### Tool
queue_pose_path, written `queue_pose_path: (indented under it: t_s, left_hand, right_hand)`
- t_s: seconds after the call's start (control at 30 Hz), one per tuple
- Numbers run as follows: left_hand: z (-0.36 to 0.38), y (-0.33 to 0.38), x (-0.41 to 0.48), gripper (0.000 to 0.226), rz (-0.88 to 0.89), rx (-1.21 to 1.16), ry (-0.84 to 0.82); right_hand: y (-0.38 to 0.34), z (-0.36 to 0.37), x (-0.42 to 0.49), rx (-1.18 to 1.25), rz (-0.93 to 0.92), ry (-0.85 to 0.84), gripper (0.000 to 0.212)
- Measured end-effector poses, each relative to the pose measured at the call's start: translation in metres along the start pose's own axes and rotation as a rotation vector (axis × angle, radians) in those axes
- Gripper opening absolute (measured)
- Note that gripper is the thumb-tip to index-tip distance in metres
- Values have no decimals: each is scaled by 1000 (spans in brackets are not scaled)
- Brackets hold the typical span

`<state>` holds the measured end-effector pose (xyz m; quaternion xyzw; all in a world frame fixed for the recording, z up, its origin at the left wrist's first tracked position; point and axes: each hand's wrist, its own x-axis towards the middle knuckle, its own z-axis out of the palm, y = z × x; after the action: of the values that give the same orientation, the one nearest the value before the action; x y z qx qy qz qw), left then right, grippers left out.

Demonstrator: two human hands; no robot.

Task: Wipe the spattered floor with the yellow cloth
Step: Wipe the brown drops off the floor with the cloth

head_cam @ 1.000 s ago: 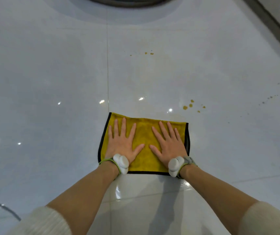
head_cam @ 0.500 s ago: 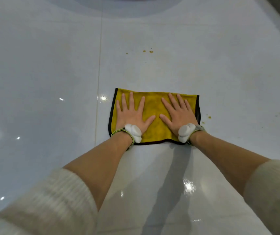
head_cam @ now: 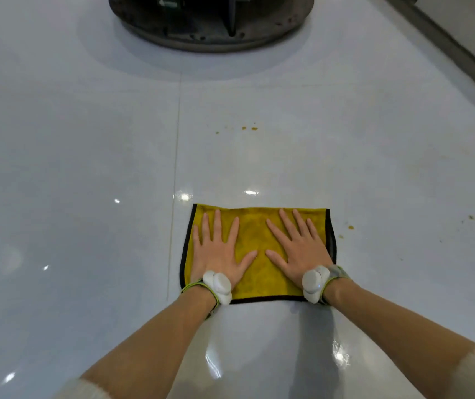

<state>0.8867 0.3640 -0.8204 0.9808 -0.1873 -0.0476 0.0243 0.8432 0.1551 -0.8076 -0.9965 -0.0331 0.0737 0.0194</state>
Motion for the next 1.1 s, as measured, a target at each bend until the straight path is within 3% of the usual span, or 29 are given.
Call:
queue_pose_path:
  t_s: [0.23,0.73,1.1]
  left_hand:
    - [-2,-22,14,93,3,2,14]
    - [-20,-74,261,86,-38,9,25]
    - [-29,-87,350,87,-25,11,23]
  right_hand:
    - [-8,-7,17,-2,-21,14,74]
    - [56,-25,272,12,-3,89,66]
    - [69,-41,358,18,71,89,64]
